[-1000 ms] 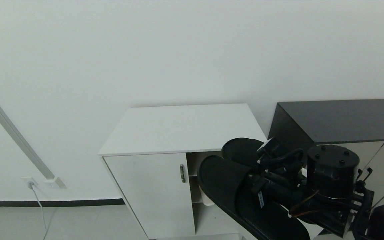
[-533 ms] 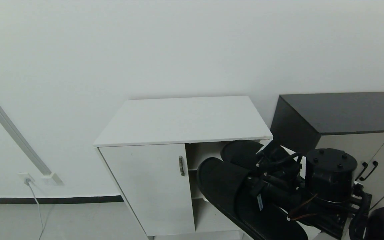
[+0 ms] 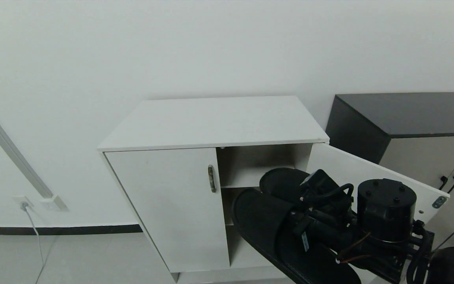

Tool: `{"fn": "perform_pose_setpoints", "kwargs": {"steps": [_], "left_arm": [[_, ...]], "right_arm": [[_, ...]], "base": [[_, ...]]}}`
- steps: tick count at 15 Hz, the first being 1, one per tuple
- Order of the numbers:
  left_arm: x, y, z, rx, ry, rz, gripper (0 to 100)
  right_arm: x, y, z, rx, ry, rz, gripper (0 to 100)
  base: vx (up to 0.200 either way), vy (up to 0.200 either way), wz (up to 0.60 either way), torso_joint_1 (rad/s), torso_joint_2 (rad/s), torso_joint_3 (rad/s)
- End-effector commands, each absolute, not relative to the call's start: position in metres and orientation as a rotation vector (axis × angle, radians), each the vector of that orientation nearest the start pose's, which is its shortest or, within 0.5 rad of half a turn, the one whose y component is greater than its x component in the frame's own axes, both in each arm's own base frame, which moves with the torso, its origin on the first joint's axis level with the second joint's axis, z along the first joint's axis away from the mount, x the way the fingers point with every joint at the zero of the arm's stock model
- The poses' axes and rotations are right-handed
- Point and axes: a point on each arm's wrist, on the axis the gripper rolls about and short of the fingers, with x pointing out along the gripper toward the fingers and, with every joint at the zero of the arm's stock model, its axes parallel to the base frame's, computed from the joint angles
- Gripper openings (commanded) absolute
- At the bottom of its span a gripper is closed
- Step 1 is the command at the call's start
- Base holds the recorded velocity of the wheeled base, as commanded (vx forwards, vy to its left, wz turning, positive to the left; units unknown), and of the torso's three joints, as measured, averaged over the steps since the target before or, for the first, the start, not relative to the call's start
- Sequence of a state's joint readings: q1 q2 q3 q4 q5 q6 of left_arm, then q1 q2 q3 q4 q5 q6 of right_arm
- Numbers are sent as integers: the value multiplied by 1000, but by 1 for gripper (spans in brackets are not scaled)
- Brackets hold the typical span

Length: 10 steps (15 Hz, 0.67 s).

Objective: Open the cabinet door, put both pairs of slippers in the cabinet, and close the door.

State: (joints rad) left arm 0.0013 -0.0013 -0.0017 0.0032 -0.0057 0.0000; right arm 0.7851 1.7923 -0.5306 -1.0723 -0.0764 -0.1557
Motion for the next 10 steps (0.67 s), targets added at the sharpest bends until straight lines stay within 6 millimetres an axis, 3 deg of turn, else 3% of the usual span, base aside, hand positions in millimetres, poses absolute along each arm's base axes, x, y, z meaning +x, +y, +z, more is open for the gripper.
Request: {"fn": "perform_pose_setpoints", "kwargs": {"steps": [1,10], "left_arm": [[-23,0,76,0,2,-5,0],[-23,0,76,-2,2,-5,0]], "right_arm": [[207,205,129,-232,124,720,0],[207,206,128,-234,124,723,0]], "base": [[0,0,0,-193,520,315],[0,0,0,-167,499,324]]}}
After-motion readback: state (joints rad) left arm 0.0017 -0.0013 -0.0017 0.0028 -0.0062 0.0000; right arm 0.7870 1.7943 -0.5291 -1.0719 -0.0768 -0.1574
